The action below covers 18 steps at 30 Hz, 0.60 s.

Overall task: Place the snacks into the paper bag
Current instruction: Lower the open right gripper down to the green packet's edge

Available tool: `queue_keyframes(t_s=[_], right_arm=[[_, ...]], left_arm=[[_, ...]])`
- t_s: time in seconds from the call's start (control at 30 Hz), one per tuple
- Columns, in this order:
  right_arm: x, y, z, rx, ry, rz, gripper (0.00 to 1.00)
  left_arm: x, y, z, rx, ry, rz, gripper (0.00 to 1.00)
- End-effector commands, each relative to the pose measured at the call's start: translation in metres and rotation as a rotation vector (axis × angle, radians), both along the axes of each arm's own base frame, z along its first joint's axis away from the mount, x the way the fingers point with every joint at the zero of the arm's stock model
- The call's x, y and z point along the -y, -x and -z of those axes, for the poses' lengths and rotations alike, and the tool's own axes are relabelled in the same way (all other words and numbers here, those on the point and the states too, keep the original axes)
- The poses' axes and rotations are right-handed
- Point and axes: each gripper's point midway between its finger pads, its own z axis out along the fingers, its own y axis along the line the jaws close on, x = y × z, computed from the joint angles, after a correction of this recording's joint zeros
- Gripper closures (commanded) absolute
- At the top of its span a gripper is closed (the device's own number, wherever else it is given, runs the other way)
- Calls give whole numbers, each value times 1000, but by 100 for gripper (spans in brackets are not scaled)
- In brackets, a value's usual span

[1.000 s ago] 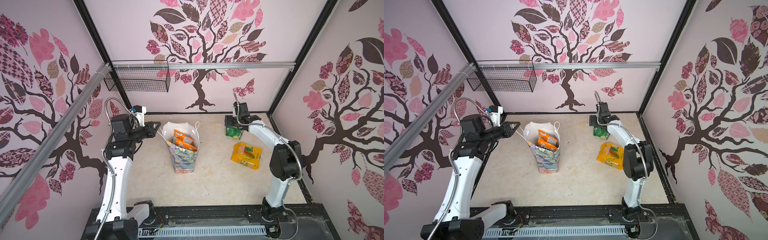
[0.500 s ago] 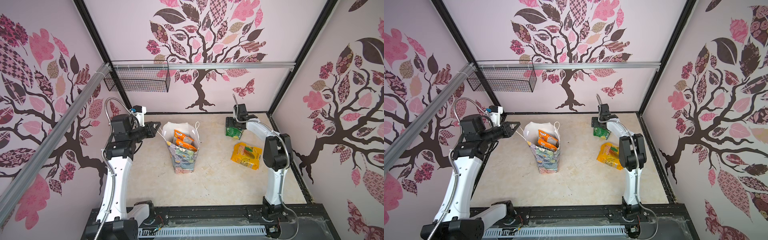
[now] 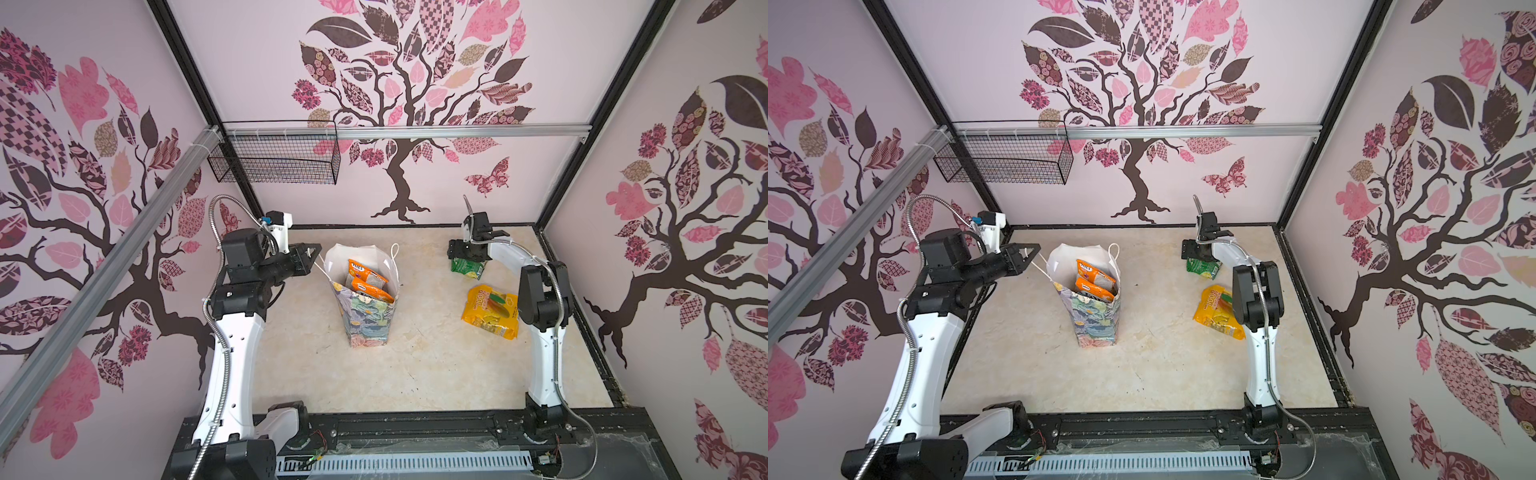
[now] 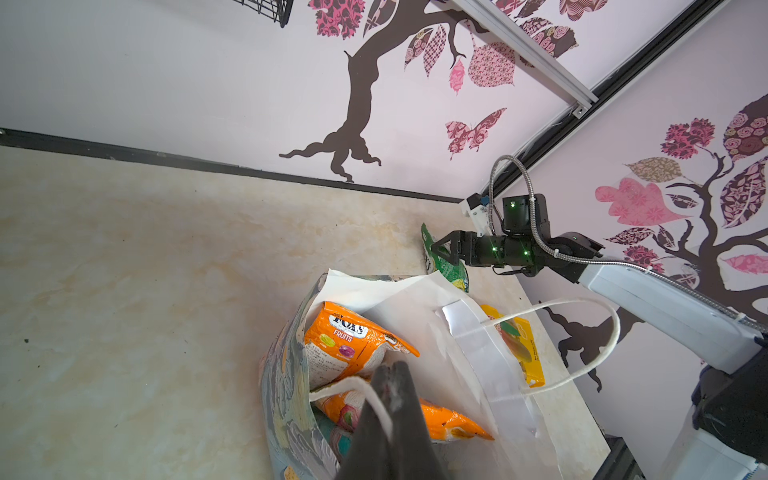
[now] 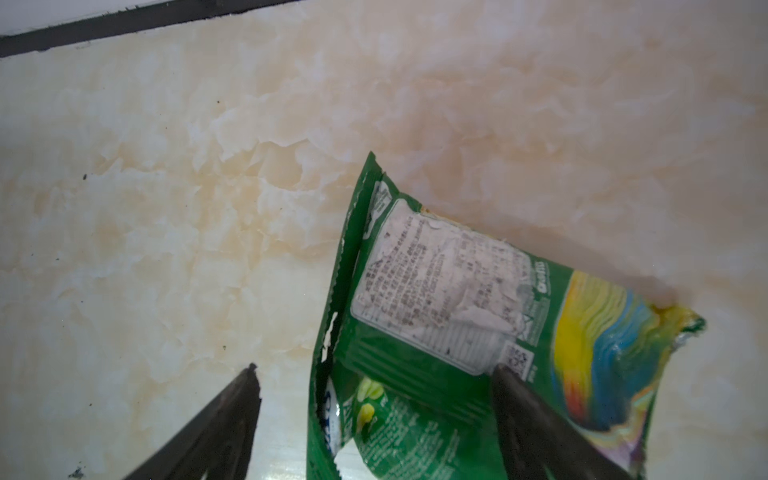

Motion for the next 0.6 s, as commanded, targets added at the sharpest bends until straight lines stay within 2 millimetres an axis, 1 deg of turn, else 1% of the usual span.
queue_keyframes(t_s=[0.0, 0.2, 0.27, 0.4, 0.47, 0.57], right_arm=[[-7, 0, 8, -29, -36, -29, 12], [-25, 13, 13, -65, -106, -67, 12], [-33, 19, 18, -81, -120, -83, 13], [-50, 37, 29, -124, -131, -123, 14], [-63, 49, 31, -145, -146, -153, 14], [-83, 69, 28, -171, -167, -203, 15]], left_arm=[[-3, 0, -13, 74, -9, -3, 100], [-3, 1, -14, 77, -9, -4, 100], [-3, 1, -15, 77, -8, -4, 100], [-3, 2, -15, 79, -10, -3, 100], [-3, 2, -15, 80, -11, -4, 100], [-3, 2, -15, 80, -11, -5, 100]])
